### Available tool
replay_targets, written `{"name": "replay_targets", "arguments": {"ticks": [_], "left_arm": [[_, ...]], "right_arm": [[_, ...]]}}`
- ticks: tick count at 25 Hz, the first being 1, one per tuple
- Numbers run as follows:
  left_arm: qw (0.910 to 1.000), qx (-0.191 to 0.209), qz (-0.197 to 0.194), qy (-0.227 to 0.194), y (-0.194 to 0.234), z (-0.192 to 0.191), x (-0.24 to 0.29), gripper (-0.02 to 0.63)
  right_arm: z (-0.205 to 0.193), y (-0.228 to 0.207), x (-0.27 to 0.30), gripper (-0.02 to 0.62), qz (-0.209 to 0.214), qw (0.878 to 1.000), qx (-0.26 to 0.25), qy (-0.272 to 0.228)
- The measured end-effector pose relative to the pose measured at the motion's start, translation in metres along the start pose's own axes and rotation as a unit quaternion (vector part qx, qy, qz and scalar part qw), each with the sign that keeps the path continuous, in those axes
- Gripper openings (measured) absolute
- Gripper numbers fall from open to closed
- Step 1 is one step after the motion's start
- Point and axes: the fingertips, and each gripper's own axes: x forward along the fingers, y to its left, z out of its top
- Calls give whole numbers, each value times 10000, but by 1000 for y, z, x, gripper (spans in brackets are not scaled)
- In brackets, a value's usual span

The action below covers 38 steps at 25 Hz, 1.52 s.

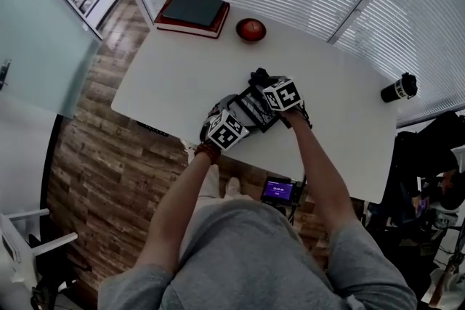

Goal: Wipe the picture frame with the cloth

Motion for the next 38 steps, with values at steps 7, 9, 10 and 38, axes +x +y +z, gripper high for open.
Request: {"name": "replay_targets", "arguments": {"ticks": [7, 9, 10, 38], "left_arm": [[10000, 7, -4, 6, 0, 0, -1, 543], [10000, 11, -9, 2, -1, -1, 0, 543], [10000, 12, -11, 2, -2, -1, 0, 543], [10000, 13, 5, -39, 0, -1, 0, 540]], "right_arm": [[1, 39, 3, 112, 561, 9984, 48, 72], [0, 49, 4, 112, 647, 9979, 27, 70], [-1, 55, 4, 112, 716, 9974, 30, 70], [-13, 83, -8, 110, 873, 9960, 39, 179]]}}
